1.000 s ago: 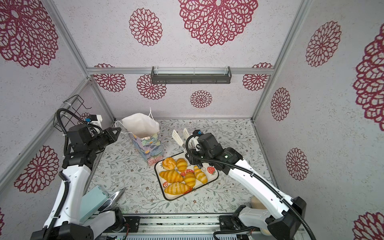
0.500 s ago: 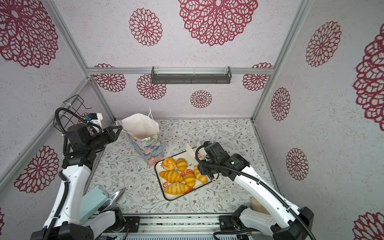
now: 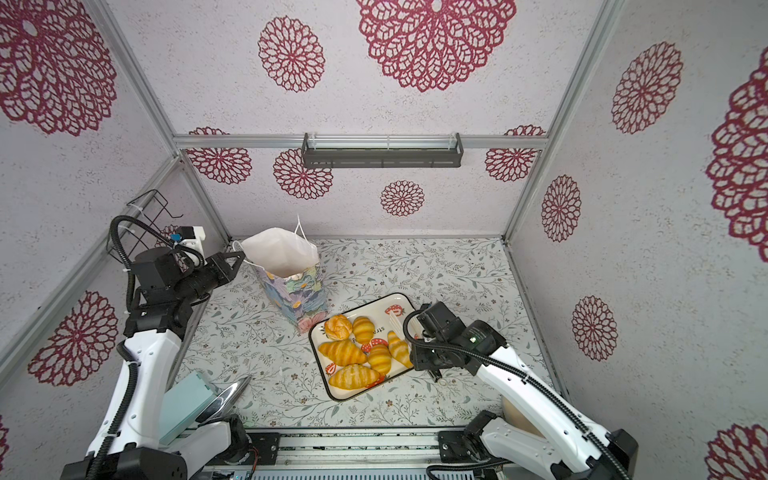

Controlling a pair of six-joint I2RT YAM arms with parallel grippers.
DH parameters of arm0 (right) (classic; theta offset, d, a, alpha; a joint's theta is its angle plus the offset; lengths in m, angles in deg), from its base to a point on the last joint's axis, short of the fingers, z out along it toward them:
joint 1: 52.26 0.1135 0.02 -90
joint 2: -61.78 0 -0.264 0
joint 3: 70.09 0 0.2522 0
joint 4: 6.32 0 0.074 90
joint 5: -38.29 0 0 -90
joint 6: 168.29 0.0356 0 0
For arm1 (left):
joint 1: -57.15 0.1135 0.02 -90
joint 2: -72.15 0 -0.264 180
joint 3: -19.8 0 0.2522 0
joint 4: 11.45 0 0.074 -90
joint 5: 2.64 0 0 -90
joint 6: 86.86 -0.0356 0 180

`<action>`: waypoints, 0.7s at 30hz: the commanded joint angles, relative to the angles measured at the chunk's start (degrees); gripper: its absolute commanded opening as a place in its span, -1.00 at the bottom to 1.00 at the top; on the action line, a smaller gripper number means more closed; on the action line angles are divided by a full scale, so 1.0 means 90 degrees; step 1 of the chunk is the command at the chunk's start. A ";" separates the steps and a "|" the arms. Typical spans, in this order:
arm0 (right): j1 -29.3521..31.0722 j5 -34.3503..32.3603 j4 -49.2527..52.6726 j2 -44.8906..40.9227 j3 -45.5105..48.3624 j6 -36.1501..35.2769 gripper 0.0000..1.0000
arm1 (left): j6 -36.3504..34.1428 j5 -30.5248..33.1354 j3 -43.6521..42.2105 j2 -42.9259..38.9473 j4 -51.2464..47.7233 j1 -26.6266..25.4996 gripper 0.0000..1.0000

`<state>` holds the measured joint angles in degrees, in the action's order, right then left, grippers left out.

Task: Place the fake bread into the paper bag
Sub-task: 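Raise the tongs out of the bag and move them over the tray, then lower the tongs onto the yellow striped bread at the tray's near edge and clamp it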

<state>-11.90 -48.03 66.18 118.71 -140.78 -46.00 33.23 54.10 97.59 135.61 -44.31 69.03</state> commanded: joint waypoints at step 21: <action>-0.0031 0.0498 -0.0073 -0.0322 0.0981 0.0456 0.01 | 0.0335 -0.0143 0.0073 0.0216 0.0370 0.0294 -1.00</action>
<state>-11.90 -44.16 66.11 117.48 -131.54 -43.03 34.93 54.01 97.59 137.36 -43.76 70.93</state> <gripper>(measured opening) 0.503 0.046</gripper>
